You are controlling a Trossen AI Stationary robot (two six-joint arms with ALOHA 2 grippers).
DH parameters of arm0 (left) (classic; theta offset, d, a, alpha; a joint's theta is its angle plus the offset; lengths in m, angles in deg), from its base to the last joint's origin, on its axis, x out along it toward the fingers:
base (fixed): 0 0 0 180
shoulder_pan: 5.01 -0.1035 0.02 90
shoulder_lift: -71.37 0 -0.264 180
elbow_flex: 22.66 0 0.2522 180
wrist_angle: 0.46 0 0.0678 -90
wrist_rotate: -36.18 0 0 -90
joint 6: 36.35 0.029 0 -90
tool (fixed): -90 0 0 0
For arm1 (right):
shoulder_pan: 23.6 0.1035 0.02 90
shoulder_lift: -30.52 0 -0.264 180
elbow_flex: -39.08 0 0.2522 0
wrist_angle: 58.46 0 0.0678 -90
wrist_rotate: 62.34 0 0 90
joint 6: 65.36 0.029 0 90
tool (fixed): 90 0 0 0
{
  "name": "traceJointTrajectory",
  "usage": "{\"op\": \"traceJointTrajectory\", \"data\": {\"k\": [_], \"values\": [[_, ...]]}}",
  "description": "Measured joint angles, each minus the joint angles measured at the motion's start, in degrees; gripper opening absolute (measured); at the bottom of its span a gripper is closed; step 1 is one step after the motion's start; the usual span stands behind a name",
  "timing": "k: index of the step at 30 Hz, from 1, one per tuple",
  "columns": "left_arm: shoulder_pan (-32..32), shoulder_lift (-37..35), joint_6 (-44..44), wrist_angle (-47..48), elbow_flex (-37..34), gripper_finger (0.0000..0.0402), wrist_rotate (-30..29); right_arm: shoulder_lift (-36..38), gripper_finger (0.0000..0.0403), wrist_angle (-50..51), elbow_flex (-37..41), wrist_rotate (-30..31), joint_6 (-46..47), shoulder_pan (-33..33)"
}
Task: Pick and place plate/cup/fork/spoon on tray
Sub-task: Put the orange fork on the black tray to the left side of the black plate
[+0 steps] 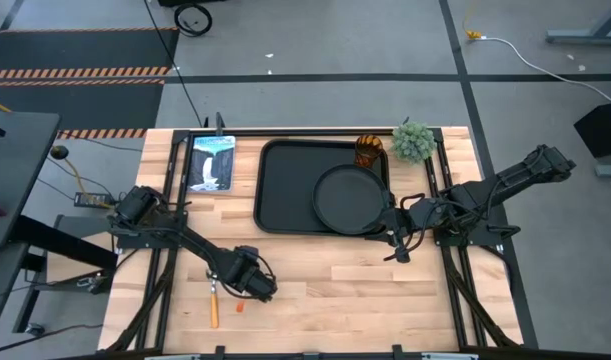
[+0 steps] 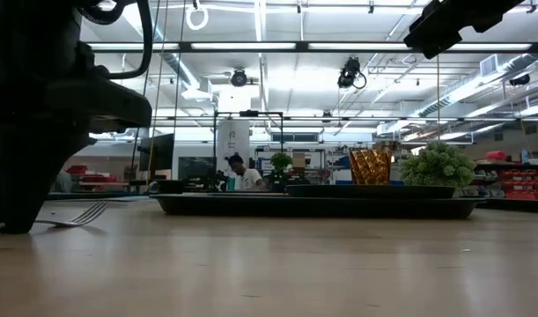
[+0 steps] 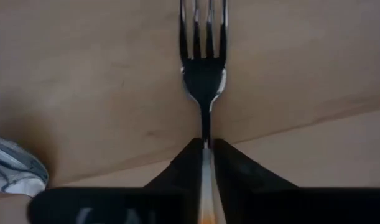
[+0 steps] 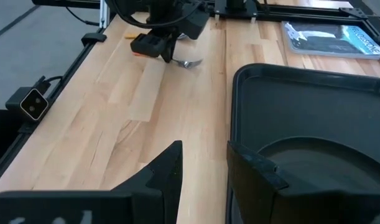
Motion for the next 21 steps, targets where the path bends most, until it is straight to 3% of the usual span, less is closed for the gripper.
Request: {"op": "traceJointTrajectory", "data": {"k": [6,21], "values": [[0.04,0.00,1.65,0.04,0.00,0.0009,-0.83,0.00,0.0132,0.04,0.00,-0.02,0.20,0.00],[-3.20,-0.42,6.10,0.58,2.27,0.0023,-2.66,0.00,0.0132,-0.33,0.00,0.00,0.20,0.00]]}}
